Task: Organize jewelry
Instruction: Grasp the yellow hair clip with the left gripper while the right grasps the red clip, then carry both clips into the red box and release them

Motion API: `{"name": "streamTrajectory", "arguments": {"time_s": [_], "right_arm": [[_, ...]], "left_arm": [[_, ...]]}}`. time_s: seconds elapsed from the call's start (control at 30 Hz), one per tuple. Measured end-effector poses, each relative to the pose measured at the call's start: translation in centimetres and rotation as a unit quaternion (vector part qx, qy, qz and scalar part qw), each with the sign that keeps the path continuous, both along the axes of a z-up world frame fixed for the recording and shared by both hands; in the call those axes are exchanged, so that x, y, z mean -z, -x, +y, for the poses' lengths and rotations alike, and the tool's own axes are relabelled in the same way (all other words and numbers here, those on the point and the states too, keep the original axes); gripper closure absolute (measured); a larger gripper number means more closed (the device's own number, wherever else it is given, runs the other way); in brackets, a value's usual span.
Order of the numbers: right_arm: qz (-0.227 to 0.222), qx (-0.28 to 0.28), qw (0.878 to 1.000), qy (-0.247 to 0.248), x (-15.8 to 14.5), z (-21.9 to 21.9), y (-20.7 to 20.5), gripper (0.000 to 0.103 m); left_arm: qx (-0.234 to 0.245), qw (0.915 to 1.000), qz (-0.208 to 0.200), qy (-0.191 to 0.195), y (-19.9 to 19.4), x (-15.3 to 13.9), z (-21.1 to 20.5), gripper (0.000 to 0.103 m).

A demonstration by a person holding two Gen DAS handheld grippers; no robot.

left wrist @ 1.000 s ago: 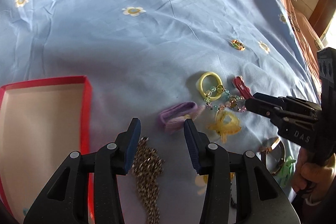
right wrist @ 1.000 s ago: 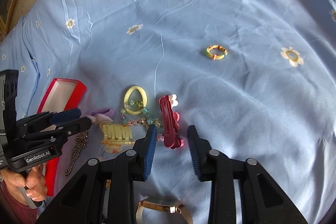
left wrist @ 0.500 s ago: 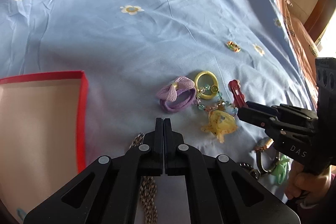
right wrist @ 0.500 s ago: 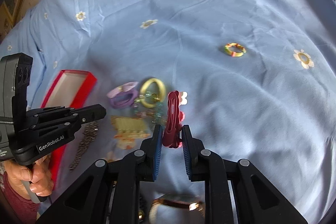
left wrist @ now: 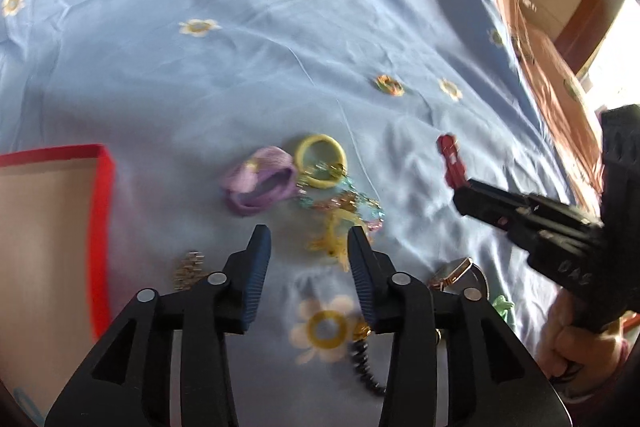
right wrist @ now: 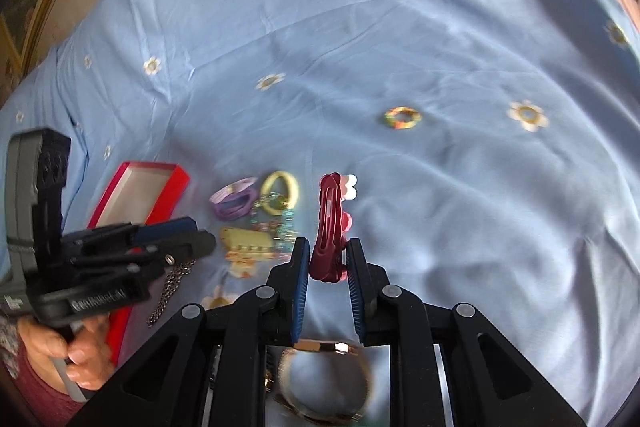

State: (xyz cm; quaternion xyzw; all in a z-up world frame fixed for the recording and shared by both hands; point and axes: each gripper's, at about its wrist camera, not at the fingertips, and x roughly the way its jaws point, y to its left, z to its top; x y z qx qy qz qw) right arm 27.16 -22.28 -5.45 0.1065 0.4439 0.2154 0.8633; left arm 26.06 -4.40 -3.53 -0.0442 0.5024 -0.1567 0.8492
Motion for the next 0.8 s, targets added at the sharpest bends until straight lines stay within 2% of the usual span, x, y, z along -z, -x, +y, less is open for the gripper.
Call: {"name": "streamTrajectory", "arguments": {"time_s": [0.07,0.13,0.3,0.4,0.5,0.63,0.7,0.8], "right_arm": [[0.004,0.008,1.0,-0.006,0.1,-0.9,0.1,0.084],[0.007,0.012,1.0,-0.012,0.2,-1.4,0.2,0.084],[0.007,0.015,1.0,-0.02,0.2,-1.7,0.4,0.084],[0.004,0.017,1.0,-0.025,0.1,-2.0,0.6,0.084],[0.0,0.022,0.999,-0.029,-0.1,-2.5,0.9,0.084],[0.002,0.026,0.999,-0.031,0.0,-2.8,0.9,0.084],[0.002,0.028,0.999,-0.033,0.0,-3.0,1.0,0.084],[0.0,0.03,0.999,-0.034,0.0,-3.3,1.3,0.084]], "left_arm": [[0.004,1.0,0.002,-0.004,-0.2,0.5,-0.9,0.054],[0.005,1.0,0.0,-0.002,-0.4,0.7,-1.4,0.051],[0.009,1.0,0.001,-0.003,-0.4,0.4,-2.1,0.052],[0.019,0.9997,-0.004,0.013,0.3,-0.2,-2.2,0.052],[0.019,0.9997,-0.013,0.004,0.4,-0.3,-2.5,0.052],[0.019,0.9997,0.01,0.01,-0.2,0.7,-2.8,0.052],[0.022,0.9996,0.007,0.018,0.3,0.5,-2.7,0.052],[0.02,0.9997,0.001,0.011,0.4,0.3,-2.8,0.052]]}}
